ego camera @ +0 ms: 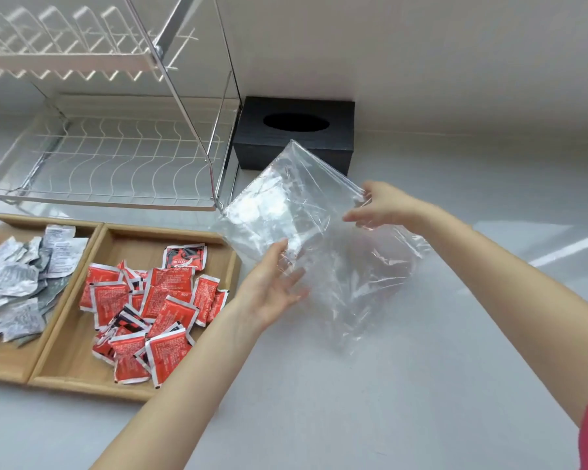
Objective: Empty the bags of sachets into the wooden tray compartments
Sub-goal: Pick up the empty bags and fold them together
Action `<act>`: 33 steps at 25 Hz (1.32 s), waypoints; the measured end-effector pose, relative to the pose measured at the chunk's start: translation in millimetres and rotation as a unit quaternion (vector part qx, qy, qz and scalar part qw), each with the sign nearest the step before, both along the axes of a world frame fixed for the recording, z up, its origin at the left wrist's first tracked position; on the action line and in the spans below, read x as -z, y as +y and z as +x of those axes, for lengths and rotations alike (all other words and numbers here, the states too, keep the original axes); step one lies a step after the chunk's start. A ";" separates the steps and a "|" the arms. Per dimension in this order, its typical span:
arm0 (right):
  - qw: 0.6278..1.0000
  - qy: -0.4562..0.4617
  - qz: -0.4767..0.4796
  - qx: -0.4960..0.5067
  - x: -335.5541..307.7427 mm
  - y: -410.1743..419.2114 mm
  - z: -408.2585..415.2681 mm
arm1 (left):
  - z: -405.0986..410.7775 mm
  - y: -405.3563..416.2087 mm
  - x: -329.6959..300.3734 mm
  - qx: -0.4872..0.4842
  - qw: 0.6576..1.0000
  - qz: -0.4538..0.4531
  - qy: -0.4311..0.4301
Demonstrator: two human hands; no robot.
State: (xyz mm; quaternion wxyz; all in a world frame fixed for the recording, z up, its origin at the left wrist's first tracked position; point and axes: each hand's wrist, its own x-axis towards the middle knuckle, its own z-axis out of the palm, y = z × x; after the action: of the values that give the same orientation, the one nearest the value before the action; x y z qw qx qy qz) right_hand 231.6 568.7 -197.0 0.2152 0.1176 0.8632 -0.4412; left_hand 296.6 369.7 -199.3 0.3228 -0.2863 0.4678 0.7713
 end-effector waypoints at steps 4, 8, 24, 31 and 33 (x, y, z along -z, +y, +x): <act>0.994 0.016 -0.087 0.068 -24.8 -3.0 42.3 | 11.1 -14.2 -14.4 0.012 0.994 -0.033 0.099; 0.987 0.008 -0.140 0.073 -45.4 -20.4 92.0 | 26.8 -40.4 -25.8 0.045 0.978 -0.080 0.186; 0.944 0.104 -0.208 0.233 -31.4 -214.7 259.7 | 149.8 -237.8 -23.6 0.151 0.956 -0.045 0.247; 0.940 0.093 -0.221 0.244 -19.9 -311.2 333.5 | 211.4 -330.4 -21.1 0.147 0.961 -0.055 0.228; 0.940 0.086 -0.224 0.243 -18.0 -328.3 350.1 | 224.4 -347.8 -21.5 0.132 0.965 -0.057 0.219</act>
State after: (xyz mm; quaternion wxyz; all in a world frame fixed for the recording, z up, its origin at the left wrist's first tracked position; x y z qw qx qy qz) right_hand 581.6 240.4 -179.0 0.0471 0.2343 0.7022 -0.6707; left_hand 521.0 21.9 -177.8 0.2946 -0.0645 0.6037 0.7380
